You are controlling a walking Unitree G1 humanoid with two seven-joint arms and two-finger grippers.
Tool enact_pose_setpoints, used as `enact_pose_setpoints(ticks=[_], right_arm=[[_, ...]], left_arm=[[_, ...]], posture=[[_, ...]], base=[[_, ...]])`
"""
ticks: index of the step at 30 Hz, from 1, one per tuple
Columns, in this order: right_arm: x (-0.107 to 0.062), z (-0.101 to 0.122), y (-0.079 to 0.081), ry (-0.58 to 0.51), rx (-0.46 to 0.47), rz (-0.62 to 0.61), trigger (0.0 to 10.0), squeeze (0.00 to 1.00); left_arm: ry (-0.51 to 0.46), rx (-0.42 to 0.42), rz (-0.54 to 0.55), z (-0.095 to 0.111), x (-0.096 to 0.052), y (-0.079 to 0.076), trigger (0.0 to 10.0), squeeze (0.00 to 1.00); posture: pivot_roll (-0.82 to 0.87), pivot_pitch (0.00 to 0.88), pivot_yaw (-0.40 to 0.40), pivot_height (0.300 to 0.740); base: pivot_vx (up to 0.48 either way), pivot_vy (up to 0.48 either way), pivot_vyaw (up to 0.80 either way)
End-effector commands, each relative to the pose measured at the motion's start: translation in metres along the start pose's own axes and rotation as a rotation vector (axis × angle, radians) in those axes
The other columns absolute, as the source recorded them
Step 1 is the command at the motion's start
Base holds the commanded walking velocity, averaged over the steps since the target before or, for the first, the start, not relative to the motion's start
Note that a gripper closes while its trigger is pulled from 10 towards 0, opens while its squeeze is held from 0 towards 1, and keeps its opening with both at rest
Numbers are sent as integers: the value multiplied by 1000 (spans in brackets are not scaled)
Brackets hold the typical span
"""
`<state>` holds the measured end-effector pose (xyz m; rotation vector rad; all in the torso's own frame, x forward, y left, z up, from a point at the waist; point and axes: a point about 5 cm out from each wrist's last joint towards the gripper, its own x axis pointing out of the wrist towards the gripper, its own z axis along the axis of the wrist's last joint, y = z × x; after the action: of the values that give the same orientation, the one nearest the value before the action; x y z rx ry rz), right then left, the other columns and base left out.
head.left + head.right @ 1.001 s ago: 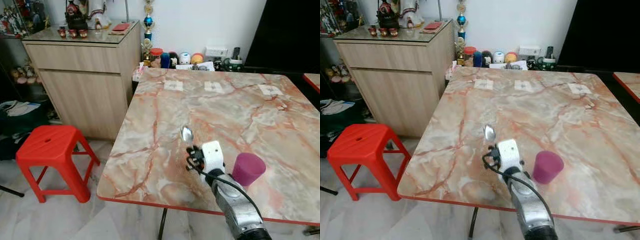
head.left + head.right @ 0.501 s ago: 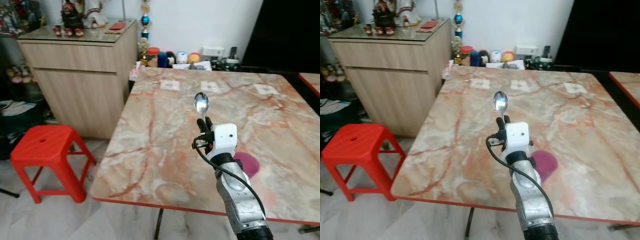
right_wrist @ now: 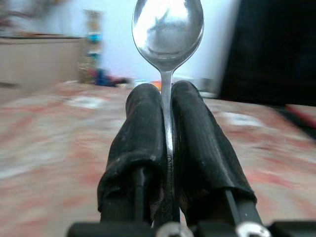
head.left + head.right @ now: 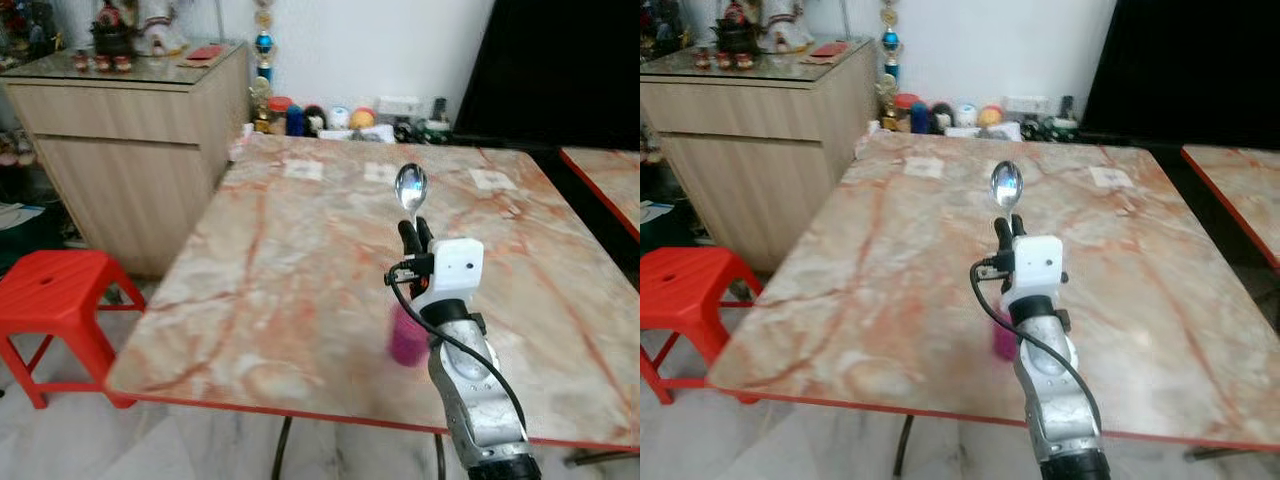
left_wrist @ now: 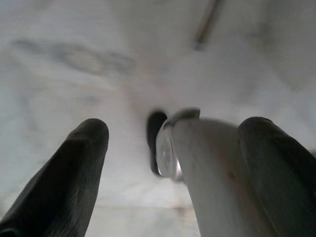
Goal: Setting the table
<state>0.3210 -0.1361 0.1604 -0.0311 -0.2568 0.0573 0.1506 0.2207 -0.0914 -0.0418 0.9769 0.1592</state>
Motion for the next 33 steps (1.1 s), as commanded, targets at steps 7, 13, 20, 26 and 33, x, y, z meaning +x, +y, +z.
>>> enact_pose_setpoints(ticks=[7, 13, 20, 26, 33], right_arm=[[5, 10, 9, -55, 12, 12, 10000, 0], [4, 8, 8, -47, 8, 6, 10000, 0], [4, 7, 7, -46, 5, -1, 10000, 0], [4, 6, 7, -40, 2, -2, 10000, 0], [4, 6, 7, -37, -2, 1, 10000, 0]], left_arm=[[14, 34, 11, -2, -1, 6, 10000, 0], [15, 48, 7, -1, -1, 7, 10000, 0], [16, 59, 3, -1, -1, 7, 10000, 0], [17, 65, 1, -1, -1, 8, 10000, 0], [20, 74, -2, -1, -1, 8, 10000, 0]], posture=[[30, 0, -36, 740], [24, 0, -29, 740], [16, 0, -23, 740], [16, 0, -18, 740], [9, 0, -16, 740]], base=[[0, -408, 0], [0, -407, 0], [0, -407, 0], [0, -407, 0], [0, -417, 0]])
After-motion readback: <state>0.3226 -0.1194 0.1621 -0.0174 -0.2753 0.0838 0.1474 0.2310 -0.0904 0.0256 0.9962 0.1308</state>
